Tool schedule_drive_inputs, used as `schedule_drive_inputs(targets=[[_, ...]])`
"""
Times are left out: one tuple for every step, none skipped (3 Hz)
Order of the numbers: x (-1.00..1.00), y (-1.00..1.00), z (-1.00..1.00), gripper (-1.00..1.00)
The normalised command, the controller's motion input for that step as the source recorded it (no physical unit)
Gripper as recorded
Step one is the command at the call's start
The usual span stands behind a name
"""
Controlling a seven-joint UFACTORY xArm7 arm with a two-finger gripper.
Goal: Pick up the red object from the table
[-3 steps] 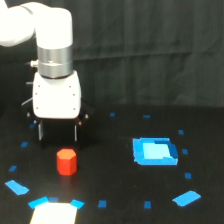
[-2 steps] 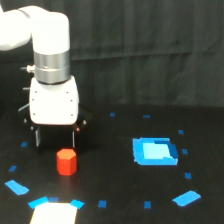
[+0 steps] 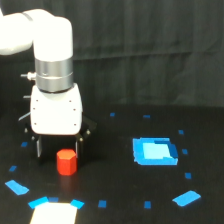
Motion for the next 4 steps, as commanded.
schedule_drive_inputs(targets=[[0.02, -0.21, -0.36, -0.95], [0.11, -0.31, 0.0, -0.9], [0.4, 0.0, 0.28, -1.0], [0.23, -0.25, 1.0, -1.0]])
